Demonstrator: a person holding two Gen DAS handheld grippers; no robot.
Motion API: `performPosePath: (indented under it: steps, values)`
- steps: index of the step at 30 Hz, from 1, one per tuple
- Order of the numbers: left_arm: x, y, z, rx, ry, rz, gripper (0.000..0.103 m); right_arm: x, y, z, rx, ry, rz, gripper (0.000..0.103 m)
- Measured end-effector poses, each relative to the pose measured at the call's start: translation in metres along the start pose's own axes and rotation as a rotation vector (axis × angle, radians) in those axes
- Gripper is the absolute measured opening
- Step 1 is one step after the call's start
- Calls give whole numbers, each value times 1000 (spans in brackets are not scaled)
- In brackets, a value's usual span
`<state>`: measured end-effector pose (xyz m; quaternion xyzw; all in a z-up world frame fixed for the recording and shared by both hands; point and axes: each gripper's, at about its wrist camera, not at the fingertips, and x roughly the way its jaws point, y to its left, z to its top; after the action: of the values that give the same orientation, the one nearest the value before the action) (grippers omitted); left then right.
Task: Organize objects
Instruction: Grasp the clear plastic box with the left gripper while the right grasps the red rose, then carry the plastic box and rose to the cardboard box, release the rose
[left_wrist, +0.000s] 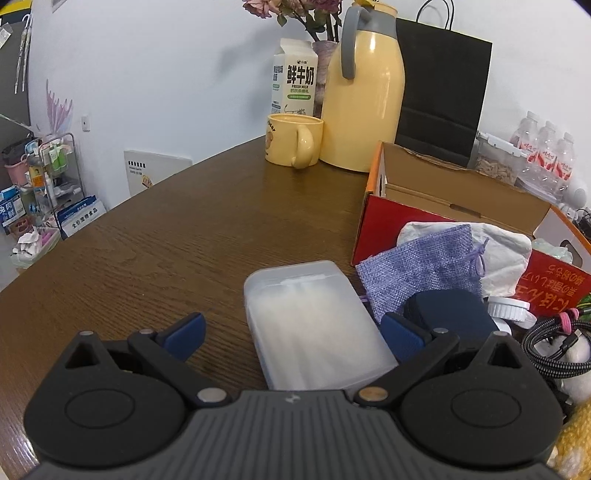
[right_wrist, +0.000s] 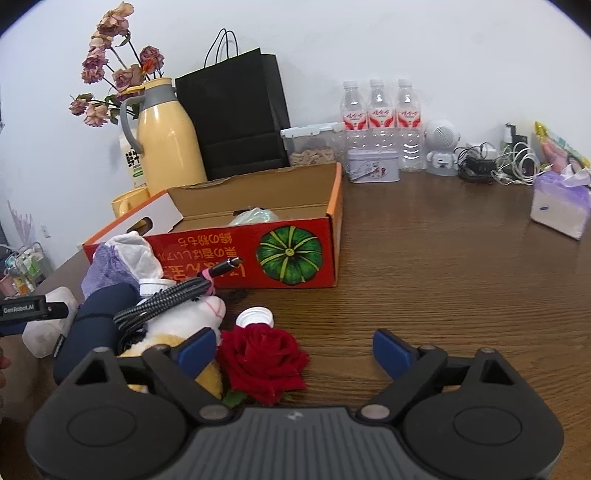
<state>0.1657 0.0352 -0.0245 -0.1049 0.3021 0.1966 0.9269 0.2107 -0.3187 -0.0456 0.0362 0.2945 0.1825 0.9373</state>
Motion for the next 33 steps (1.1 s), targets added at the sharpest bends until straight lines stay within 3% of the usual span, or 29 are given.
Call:
performPosePath:
  steps: [7, 9, 15, 22, 33]
  values:
    - [3, -3, -4, 37, 23, -19, 86, 11, -1, -2, 16, 30, 19, 69]
    - [5, -3, -5, 45, 40, -21, 76, 13, -1, -3, 15, 36, 25, 65]
    - [3, -3, -7, 73, 35, -31, 67, 12, 4, -4, -13, 18, 50, 52]
    - [-3, 4, -10, 91, 32, -68, 67, 8, 8, -5, -36, -4, 60, 37]
    - [-18, 9, -5, 103, -17, -111, 66, -2, 8, -3, -40, -39, 47, 30]
